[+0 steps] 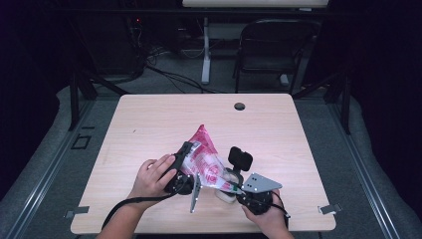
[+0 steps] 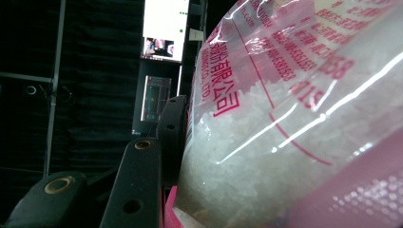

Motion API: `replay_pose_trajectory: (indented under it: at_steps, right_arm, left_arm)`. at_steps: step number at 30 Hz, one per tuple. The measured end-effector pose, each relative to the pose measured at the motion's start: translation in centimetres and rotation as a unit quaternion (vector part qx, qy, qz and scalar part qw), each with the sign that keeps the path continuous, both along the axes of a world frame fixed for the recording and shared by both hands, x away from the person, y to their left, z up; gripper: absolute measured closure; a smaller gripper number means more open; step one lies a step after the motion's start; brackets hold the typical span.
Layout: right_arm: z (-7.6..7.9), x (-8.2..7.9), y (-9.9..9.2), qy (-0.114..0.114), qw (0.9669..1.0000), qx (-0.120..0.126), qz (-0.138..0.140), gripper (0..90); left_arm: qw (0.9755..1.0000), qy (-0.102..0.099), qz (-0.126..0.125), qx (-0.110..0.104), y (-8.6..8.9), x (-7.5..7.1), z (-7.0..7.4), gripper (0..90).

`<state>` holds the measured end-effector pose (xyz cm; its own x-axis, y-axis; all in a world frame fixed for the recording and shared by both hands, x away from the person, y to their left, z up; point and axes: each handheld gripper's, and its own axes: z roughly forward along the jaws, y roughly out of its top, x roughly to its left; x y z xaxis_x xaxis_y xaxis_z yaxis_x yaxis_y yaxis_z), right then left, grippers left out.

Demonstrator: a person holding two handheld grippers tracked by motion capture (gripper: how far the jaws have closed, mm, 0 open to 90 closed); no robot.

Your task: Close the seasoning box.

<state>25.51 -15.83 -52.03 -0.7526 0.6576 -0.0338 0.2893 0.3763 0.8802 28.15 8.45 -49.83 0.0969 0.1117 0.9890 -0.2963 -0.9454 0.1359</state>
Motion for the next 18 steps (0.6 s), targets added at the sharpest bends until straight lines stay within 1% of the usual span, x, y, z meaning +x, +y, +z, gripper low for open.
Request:
replay_pose_trajectory:
  at_steps: [4,13,14,18]
  right_arm:
    - [-0.03,0.02,0.0,0.0,1.0,0.002,0.0,89.7]
    - [0.0,0.02,-0.02,0.0,1.0,-0.002,0.0,89.6]
    - [-0.04,0.03,0.0,0.001,1.0,0.001,0.0,89.7]
    - [-0.06,0.04,0.01,0.001,1.0,0.002,0.0,89.7]
  left_arm:
    - [1.0,0.0,0.0,-0.001,0.0,-0.02,0.01,62.4]
    - [1.0,0.0,-0.001,-0.001,0.01,-0.03,0.05,62.2]
    - [1.0,0.0,-0.001,-0.001,0.01,-0.03,0.06,62.2]
    - [1.0,-0.001,-0.001,0.0,0.0,-0.05,0.08,62.1]
